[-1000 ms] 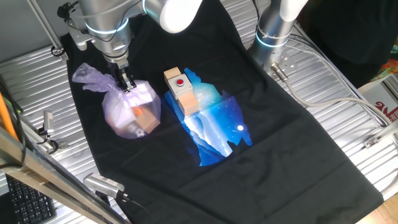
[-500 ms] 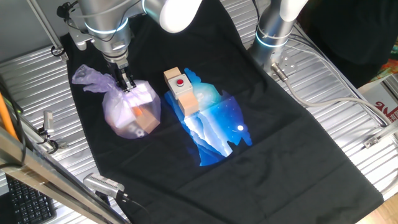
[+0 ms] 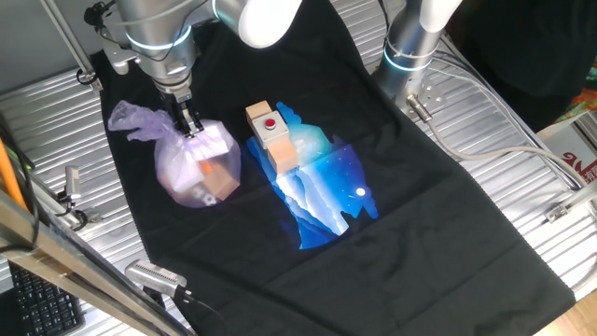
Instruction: Pick up a bag of things
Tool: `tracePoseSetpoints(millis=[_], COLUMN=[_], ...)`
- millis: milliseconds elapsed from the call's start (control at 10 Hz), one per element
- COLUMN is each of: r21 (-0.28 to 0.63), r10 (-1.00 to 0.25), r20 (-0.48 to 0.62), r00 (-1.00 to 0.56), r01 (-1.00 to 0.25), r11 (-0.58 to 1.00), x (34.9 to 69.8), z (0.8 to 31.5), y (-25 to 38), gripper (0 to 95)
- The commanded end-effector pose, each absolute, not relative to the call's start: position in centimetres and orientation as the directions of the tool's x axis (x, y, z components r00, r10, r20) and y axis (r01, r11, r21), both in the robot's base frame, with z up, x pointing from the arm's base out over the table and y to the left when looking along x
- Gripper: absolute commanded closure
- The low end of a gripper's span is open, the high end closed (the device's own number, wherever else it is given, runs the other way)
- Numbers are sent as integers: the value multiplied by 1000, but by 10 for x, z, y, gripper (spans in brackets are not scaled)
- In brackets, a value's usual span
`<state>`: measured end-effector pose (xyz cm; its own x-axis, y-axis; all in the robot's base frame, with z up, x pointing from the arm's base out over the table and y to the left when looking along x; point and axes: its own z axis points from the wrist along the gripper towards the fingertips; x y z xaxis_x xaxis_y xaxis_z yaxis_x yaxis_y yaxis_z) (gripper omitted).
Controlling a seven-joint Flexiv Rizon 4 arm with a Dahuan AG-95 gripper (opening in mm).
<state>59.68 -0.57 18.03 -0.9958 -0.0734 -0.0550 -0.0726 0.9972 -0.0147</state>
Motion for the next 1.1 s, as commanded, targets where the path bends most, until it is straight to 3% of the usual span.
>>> tracePoseSetpoints(millis=[100,1100], r21=[-14,-13], r10=[-72,-63], r20=[-50,-50], r00=[-996,-997], r01=[-71,-63], r11=[997,998], x=[597,595], z=[181,185], y=[-6,-4], gripper=[950,950])
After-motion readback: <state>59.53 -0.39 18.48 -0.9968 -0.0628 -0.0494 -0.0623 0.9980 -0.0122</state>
